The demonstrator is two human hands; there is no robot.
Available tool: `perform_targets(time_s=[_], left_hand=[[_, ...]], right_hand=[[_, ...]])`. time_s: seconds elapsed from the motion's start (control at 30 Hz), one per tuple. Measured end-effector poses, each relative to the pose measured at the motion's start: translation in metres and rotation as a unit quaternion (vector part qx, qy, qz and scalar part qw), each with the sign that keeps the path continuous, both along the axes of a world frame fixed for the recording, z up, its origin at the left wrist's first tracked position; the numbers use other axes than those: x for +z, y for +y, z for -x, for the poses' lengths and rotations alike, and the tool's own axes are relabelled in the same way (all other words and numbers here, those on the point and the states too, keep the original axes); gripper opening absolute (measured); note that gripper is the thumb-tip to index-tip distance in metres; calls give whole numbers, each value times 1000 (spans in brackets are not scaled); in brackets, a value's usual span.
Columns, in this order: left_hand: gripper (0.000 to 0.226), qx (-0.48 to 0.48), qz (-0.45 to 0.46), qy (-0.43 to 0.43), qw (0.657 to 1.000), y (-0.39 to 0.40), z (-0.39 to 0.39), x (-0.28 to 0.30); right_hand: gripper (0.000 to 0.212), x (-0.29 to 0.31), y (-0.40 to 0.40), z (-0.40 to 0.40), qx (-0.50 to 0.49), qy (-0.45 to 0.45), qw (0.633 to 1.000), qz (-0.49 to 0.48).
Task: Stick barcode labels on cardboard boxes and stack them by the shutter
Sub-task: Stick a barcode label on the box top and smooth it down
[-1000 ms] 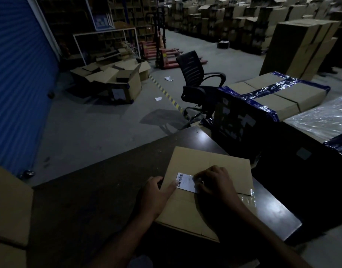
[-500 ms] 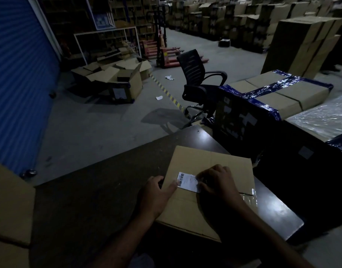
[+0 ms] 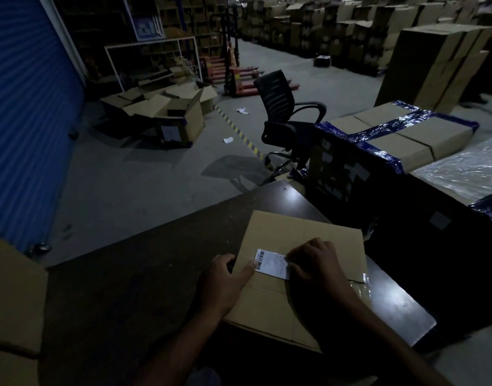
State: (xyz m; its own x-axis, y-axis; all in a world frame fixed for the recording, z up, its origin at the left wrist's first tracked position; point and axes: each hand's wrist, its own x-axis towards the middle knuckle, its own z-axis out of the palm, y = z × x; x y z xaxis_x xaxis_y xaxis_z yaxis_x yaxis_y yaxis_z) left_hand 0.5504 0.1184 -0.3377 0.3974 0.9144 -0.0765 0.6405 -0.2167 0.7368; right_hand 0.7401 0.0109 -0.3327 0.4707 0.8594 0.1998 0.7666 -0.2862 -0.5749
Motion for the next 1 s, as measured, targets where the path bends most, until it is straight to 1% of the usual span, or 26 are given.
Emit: perform_targets(time_s=[0.1,0.2,0.3,0.37,0.43,0.5,0.57,0.6,0.67,0.73,0.77,0.83,0.9,0.93,1.0], left_hand=[[40,1,10,3,1000,-1,0,2],[47,4,8,5,1000,0,0,2],[50,3,19,1,1000,0,-1,0],[60,-3,29,1,1000,0,-1,-2],[72,-2,40,-2,999,1,-1,-4],[81,3,79,-18,997,3,-2,-6],[86,10,150,-51,987,4,-1,-7],[88,18,188,-74,979,6,0,-11],[82,29,244,-107,963,6,1,-16],[75,35,265,-129,955,3,1,-15],[69,37,271,-142,951,-1,1,-11],[50,47,278,-173,944,-10,0,-9],[37,87,268,-199,939,-24,-2,-8],[37,119,258,-216,934,-33,-2,-14],[49,185,229,-213,931,-56,-5,-19]], right_hand=[[14,2,0,-1,-3,-5,1000,4],[16,0,-2,-1,4,-11,1000,2],[13,1,-3,-2,4,2,1000,2],[13,0,-3,-4,-8,19,1000,-6],[25,-2,-7,-4,-20,19,1000,-13],[26,-2,-20,1,-55,-6,998,-28],[24,-3,-41,10,-98,-66,993,-30],[22,-3,-53,13,-116,-103,988,-16],[25,-10,-75,17,-150,-144,978,32],[32,-18,-87,21,-164,-166,971,56],[33,-19,-89,23,-160,-176,970,50],[30,-17,-87,24,-134,-186,973,30],[28,-10,-82,16,-103,-180,978,18],[30,-7,-78,8,-82,-166,983,16],[39,-3,-70,-12,-17,-146,989,15]])
